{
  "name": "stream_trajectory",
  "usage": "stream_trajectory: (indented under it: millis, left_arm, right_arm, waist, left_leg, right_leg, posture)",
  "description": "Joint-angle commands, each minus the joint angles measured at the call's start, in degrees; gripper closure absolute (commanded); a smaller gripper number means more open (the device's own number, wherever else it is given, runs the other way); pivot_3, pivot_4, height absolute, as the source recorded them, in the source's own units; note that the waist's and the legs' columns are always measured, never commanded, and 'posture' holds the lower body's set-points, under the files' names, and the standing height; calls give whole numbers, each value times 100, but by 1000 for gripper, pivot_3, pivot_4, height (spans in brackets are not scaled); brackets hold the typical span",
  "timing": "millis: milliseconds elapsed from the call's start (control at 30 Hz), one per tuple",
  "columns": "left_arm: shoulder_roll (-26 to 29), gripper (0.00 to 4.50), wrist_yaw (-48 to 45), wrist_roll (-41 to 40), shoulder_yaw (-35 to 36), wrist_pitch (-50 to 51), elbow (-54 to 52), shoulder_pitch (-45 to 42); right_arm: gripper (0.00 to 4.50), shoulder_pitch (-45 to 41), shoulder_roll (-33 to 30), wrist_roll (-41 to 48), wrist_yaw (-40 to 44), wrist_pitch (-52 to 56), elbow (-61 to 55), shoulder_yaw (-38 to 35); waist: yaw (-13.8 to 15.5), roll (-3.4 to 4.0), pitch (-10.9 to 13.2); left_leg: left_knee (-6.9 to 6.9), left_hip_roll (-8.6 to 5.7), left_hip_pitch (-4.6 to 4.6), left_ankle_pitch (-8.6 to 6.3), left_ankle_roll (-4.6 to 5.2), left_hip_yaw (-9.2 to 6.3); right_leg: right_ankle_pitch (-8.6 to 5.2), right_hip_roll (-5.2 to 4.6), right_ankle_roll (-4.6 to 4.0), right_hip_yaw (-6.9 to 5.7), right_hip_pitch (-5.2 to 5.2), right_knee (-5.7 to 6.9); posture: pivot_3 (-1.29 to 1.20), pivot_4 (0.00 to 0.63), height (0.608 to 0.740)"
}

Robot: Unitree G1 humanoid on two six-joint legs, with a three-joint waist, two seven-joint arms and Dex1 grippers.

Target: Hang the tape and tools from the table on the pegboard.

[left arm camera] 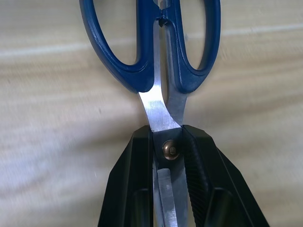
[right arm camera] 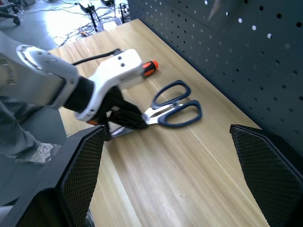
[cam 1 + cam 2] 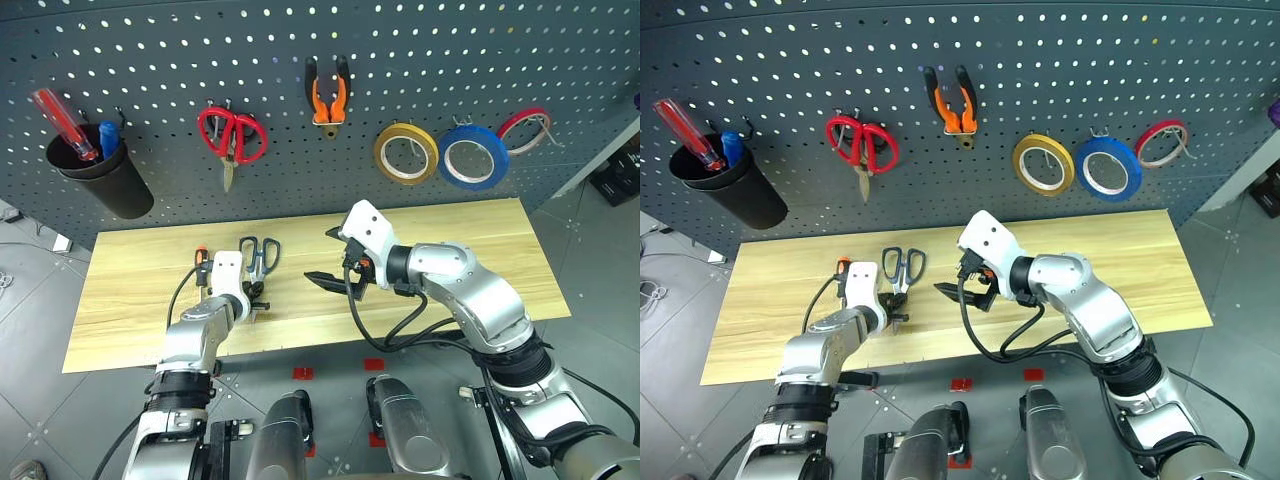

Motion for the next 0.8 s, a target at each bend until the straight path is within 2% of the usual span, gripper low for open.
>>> stream_trajectory:
  millis: [33,133,233,367,567,800]
  left_arm:
    - [121,3916,-243,-186,121,69,-688,465]
    - [296,3929,-578,-326,132,-257,-1674,983]
    - [555,3958,-806,-146,97,-1110,-2871,1566]
    - [734,3958,-859,136,-68,-1944,-3848,1862]
    - [811,3958,-695,568,-19,-2776,-4027,1413]
    - [661,3959,-367,544,242,-2781,-3579,771]
  right_arm:
    - [0,114,-144,11,-5,-358,-372,-161]
    - [0,314,-337,59,49,-701,-633,-341]
    - [0,640,-503,524,453,-1269,-1141,-718]
    - [0,893,-658,1231,846,-1217,-1576,-981]
    - [0,643,-490,1102,625,-1698,-1200,-1039]
    - [0,530,-503,979,538,-1946,-904,-978]
  waist:
    - [-3,0,0]
    - [-14,0,0]
    - [-9,-1,2]
    - [7,-1,2]
    - [-8,-1,2]
    - [-36,-2,1]
  left_leg:
    - [-1,0,0,0,0,0]
    - [-9,0,-7,0,0,2]
    - [-14,0,-11,0,-1,-2]
    - [-17,0,-3,0,-1,-2]
    - [-16,0,-3,1,2,0]
    - [-12,0,-8,0,3,5]
  right_leg:
    - [0,0,0,1,-1,-1]
    - [0,0,0,3,-6,-8]
    - [0,-2,0,1,-10,-11]
    - [0,-5,-1,1,3,-18]
    - [2,-3,-4,0,1,-18]
    - [2,1,-4,-1,0,-19]
  posture:
    - [-304,315,740]
    - [-309,315,740]
    - [-309,315,740]
    - [-311,315,740]
    - [-312,312,740]
    - [-316,313,740]
